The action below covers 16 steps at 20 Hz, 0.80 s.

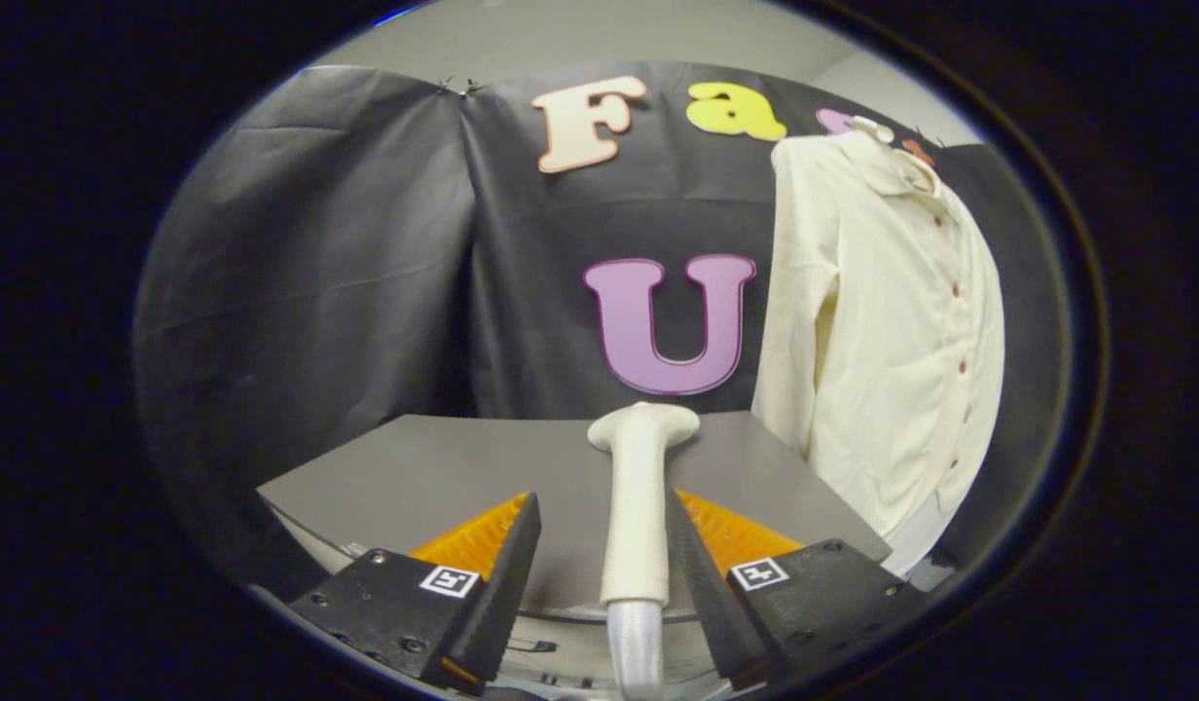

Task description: Iron the clothes twice with a garment steamer, once on the left side and once on the right side.

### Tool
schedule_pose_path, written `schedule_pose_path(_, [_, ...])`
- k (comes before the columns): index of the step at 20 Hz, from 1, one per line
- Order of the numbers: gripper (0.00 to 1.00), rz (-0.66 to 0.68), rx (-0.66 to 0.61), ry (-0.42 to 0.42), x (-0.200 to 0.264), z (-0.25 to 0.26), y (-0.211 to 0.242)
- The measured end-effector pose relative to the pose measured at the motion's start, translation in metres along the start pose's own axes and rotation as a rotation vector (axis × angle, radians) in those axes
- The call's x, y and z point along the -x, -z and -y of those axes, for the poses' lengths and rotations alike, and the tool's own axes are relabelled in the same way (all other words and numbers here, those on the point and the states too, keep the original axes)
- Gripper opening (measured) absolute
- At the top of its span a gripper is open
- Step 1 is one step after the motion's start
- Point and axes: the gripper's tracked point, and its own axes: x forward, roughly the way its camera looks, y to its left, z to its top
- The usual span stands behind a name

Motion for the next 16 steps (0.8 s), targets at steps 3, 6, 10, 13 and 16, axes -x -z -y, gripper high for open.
schedule_pose_path(3, [0.69, -0.067, 0.005, 0.009, -0.016, 0.008, 0.007])
schedule_pose_path(6, [0.57, -0.11, 0.031, 0.045, -0.026, 0.017, 0.014])
schedule_pose_path(10, [0.41, -0.123, 0.027, 0.055, -0.027, 0.016, 0.016])
schedule_pose_path(13, [0.37, -0.091, 0.033, 0.076, -0.024, 0.018, 0.012])
schedule_pose_path(16, [0.35, -0.03, 0.006, 0.093, -0.015, 0.02, 0.0])
